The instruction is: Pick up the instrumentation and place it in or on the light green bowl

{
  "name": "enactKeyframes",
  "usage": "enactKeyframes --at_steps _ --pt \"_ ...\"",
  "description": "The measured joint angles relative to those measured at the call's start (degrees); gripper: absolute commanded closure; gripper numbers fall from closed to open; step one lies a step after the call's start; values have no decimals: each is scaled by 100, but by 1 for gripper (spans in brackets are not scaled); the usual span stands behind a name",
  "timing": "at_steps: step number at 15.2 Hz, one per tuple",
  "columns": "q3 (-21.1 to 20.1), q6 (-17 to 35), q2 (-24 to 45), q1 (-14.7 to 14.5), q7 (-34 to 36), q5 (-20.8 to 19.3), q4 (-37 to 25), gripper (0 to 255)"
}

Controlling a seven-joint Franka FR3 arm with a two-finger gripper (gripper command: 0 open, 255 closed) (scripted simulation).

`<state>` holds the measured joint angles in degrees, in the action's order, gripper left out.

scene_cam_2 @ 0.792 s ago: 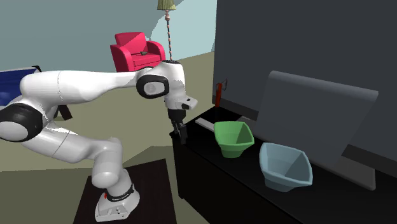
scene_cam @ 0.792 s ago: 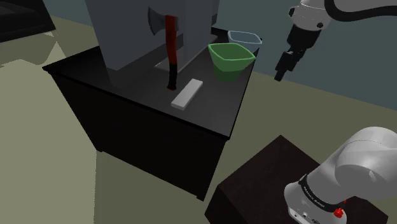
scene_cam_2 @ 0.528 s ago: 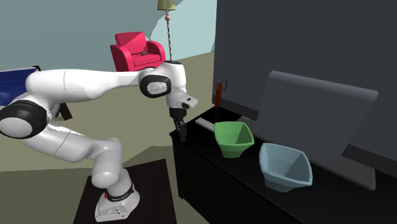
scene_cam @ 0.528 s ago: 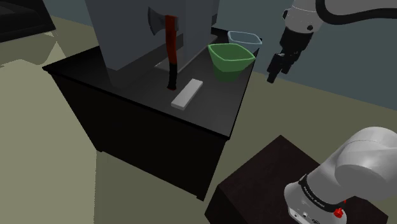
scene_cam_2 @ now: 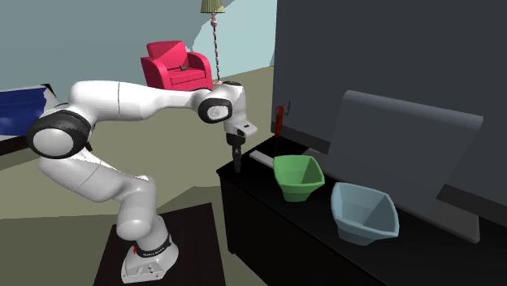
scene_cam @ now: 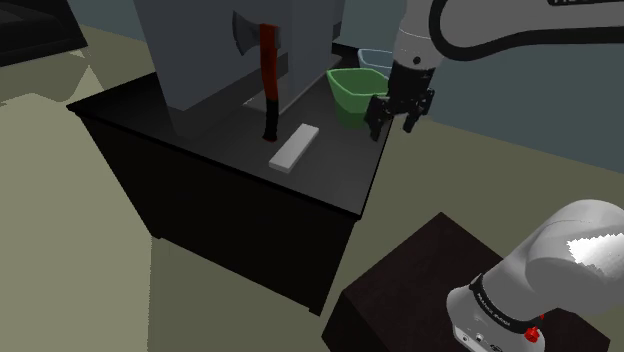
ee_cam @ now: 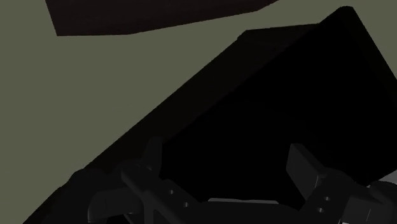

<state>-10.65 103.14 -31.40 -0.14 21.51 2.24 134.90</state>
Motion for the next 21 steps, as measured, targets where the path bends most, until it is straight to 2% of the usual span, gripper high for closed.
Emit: enactKeyframes --at_steps 3,8,12,16,18,21 --pt "-329 235 505 62 827 148 -279 0" --pt "-807 630 1533 196 2209 176 -953 0" --pt "-1073 869 2421 266 3307 22 -1615 0" --pt "-1218 917 3468 225 4427 -309 -2606 0" --pt "-1204 1007 3779 201 4765 -409 -2825 0" --pt "-1205 1207 3915 173 4907 -461 -2758 0"
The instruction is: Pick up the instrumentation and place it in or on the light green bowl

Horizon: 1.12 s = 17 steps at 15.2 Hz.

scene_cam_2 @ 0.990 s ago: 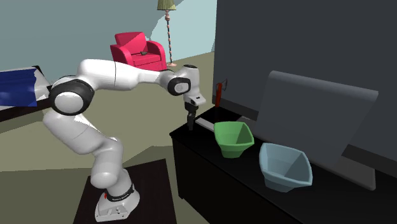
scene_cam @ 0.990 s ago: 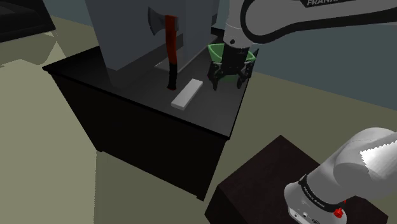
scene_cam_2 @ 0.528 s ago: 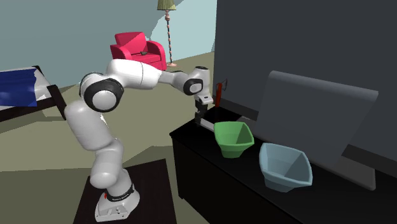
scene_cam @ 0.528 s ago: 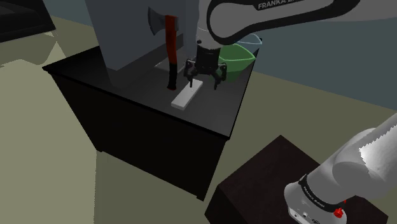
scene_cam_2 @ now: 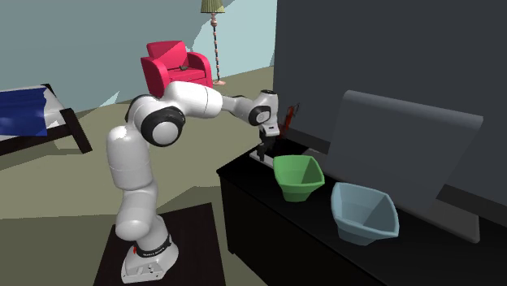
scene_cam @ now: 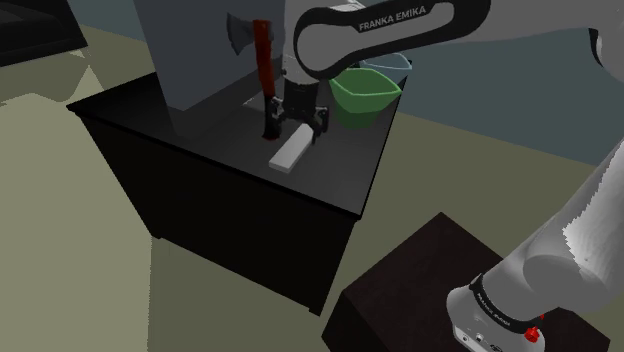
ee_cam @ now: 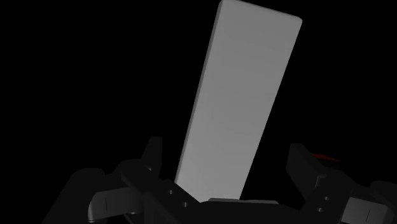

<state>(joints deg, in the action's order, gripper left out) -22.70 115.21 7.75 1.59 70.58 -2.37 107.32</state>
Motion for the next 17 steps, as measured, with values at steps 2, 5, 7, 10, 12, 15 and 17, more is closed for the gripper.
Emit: enactKeyframes --at_steps 2,5,7,10,12,15,17 --pt "13 136 55 6 5 -24 83 0" --pt "13 294 115 -5 35 -53 186 0" --pt "15 311 127 -5 37 -58 190 0" --pt "15 315 129 -5 36 -60 192 0" --pt "15 315 127 -5 37 -59 190 255" --pt "15 315 128 -5 37 -59 190 255" --pt "15 314 128 -5 37 -59 189 255"
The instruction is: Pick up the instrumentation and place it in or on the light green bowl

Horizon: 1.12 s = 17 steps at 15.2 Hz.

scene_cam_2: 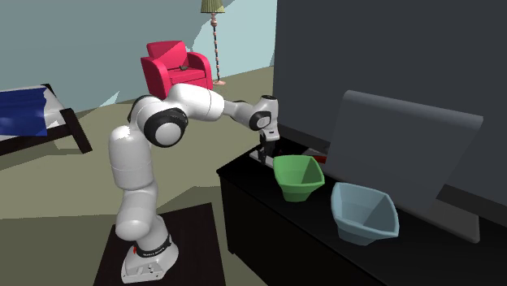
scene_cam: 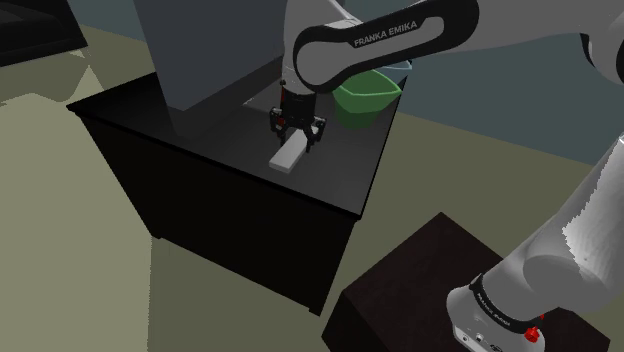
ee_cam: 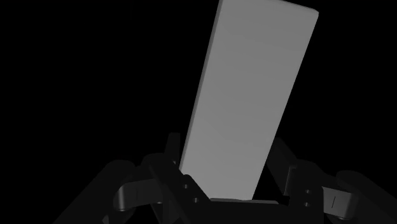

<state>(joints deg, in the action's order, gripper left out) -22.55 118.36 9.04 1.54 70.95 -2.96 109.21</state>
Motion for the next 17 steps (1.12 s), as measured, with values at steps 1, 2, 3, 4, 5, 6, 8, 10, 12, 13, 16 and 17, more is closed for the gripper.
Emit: enactKeyframes --at_steps 1,2,3,4,5,6,8,10,12,13,16,17 --pt "0 0 0 0 0 0 0 255" --pt "0 0 0 0 0 0 0 255" --pt "0 -1 0 0 0 0 -1 255" --pt "0 1 0 0 0 0 0 255" --pt "0 -32 -11 2 -6 6 -20 255" --pt "0 -79 -37 8 -18 18 -42 255" --pt "-6 -212 -88 9 -27 42 -128 255" --pt "-7 -344 -123 14 -41 59 -228 255" --pt "-8 -494 -166 20 -59 80 -339 255" --pt "-14 -567 -179 14 -49 85 -401 255" --pt "-14 -784 -218 20 -68 104 -580 255" --pt "-14 -862 -216 19 -70 104 -660 255"
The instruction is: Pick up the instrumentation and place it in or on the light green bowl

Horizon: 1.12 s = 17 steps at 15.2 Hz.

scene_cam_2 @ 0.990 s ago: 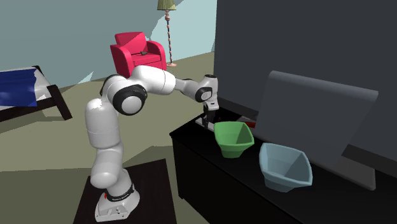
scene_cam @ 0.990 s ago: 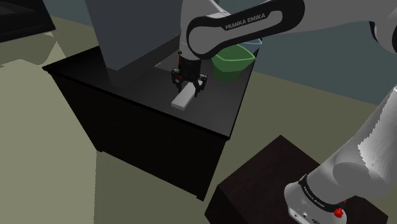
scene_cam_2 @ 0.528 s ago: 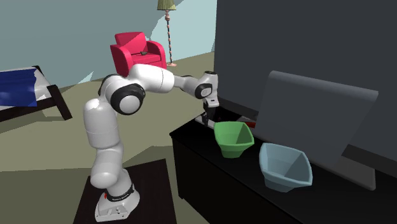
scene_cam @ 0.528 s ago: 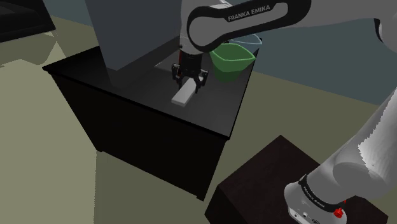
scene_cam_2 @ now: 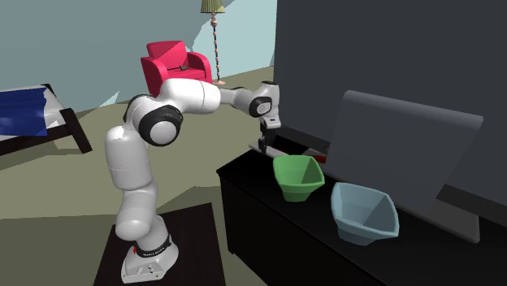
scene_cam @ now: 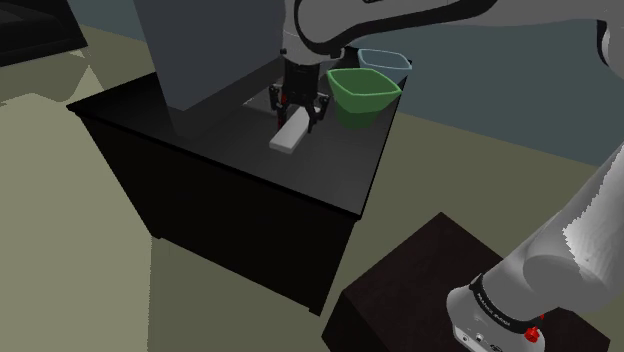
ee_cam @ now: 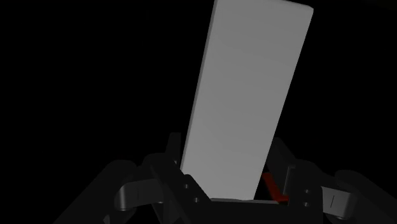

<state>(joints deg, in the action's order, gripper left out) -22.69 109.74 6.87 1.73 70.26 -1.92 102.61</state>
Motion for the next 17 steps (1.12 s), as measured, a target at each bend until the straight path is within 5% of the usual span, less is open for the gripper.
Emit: enactKeyframes --at_steps 17 --pt "-27 -1318 -8 -33 15 10 -1313 255"
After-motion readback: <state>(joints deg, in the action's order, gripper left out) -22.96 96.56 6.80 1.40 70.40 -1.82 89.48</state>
